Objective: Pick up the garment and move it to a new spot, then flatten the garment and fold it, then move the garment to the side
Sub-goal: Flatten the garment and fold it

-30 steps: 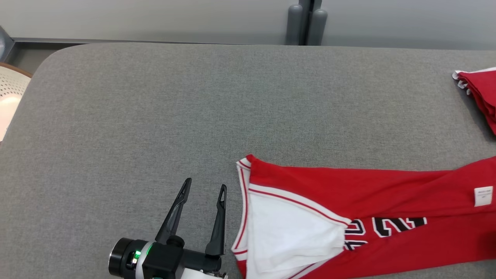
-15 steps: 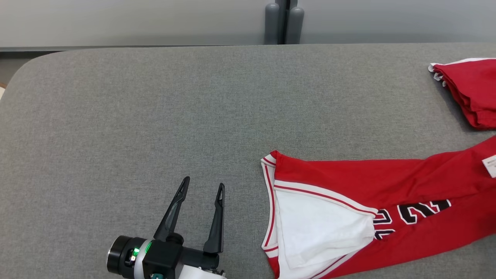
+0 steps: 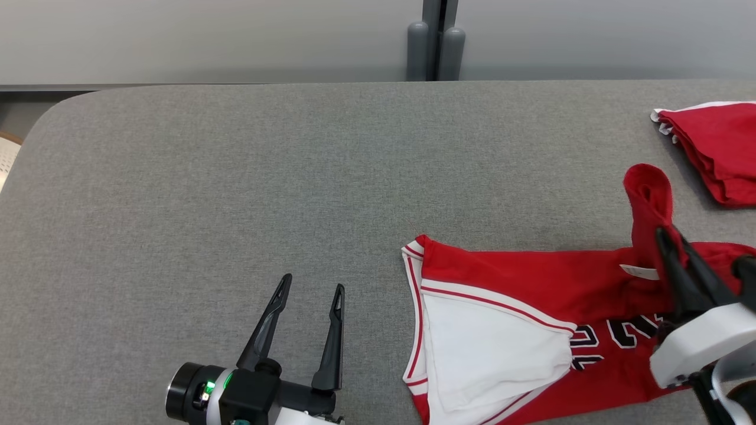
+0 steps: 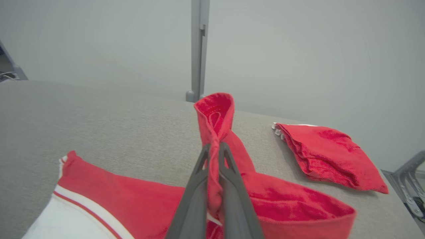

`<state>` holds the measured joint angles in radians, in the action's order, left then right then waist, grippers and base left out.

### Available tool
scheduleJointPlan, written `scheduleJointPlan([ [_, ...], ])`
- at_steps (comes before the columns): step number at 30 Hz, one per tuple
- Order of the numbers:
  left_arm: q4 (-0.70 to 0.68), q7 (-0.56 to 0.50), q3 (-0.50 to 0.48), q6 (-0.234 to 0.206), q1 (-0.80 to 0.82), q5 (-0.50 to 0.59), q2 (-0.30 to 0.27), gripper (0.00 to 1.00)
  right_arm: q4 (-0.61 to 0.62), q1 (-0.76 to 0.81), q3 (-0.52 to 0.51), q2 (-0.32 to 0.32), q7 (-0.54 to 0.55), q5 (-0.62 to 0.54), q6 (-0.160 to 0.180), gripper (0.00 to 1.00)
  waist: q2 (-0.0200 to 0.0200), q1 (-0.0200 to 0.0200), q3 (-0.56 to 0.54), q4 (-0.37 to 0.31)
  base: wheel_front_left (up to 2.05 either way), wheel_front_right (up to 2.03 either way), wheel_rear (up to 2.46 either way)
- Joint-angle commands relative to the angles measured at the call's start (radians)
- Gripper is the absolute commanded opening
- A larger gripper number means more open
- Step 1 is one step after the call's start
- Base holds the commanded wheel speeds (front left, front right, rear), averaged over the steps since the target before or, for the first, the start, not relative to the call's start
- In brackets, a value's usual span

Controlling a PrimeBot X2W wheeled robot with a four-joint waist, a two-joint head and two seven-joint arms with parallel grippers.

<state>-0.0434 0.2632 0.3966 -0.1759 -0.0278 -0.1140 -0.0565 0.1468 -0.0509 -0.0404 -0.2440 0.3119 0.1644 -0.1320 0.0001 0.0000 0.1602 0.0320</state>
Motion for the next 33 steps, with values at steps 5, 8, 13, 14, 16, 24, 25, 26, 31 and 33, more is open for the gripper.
scheduleJointPlan([
  [5, 0.005, 0.002, -0.005, 0.012, 0.011, 0.007, -0.002, 1.0, 0.167, 0.059, 0.079, 0.076, 0.073, -0.023, 0.003, 0.0, -0.0001, 0.0, -0.008, 0.031, 0.0, 0.0, 0.0],
  [8, 0.007, 0.002, -0.002, 0.015, 0.012, 0.007, 0.0, 1.0, 0.188, 0.07, 0.133, 0.094, 0.094, -0.02, 0.003, 0.0, -0.0001, 0.0, -0.012, 0.05, 0.0, 0.0, 0.0],
  [13, 0.012, 0.002, 0.001, 0.021, 0.008, 0.002, 0.002, 1.0, 0.132, 0.073, 0.212, 0.116, 0.095, -0.013, 0.003, 0.0, -0.0001, 0.0, -0.018, 0.09, 0.0, 0.0, 0.0],
  [14, 0.013, 0.002, 0.002, 0.022, 0.008, 0.001, 0.002, 1.0, 0.116, 0.073, 0.22, 0.118, 0.09, -0.012, 0.003, 0.0, -0.0001, 0.0, -0.018, 0.097, 0.0, 0.0, 0.0],
  [16, 0.014, 0.002, 0.003, 0.022, 0.007, -0.002, 0.002, 1.0, 0.079, 0.074, 0.237, 0.123, 0.082, -0.005, 0.003, 0.0, -0.0001, 0.0, -0.02, 0.111, 0.0, 0.0, 0.0],
  [24, 0.016, 0.002, 0.008, 0.018, 0.007, -0.01, 0.004, 1.0, -0.068, 0.043, 0.301, 0.14, 0.045, 0.045, 0.002, 0.0, -0.0001, 0.0, -0.015, 0.153, 0.0, 0.0, 0.0],
  [25, 0.016, 0.001, 0.009, 0.017, 0.006, -0.011, 0.004, 1.0, -0.08, 0.037, 0.311, 0.142, 0.043, 0.053, 0.002, 0.0, -0.0001, 0.0, -0.015, 0.155, 0.0, 0.0, 0.0],
  [26, 0.015, 0.001, 0.009, 0.017, 0.006, -0.012, 0.004, 1.0, -0.088, 0.032, 0.322, 0.144, 0.039, 0.06, 0.002, 0.0, -0.0001, 0.0, -0.014, 0.157, 0.0, 0.0, 0.0],
  [31, 0.014, 0.002, 0.012, 0.011, 0.007, -0.017, 0.004, 1.0, -0.117, 0.018, 0.35, 0.151, 0.036, 0.095, 0.002, 1.0, -0.0001, 0.0, -0.009, 0.158, 0.0, 0.0, 0.0],
  [33, 0.016, 0.002, 0.015, 0.009, 0.01, -0.022, 0.005, 1.0, -0.115, 0.008, 0.363, 0.157, 0.022, 0.126, 0.002, 1.0, -0.0001, 0.0, -0.007, 0.157, 0.0, 0.0, 0.0],
])
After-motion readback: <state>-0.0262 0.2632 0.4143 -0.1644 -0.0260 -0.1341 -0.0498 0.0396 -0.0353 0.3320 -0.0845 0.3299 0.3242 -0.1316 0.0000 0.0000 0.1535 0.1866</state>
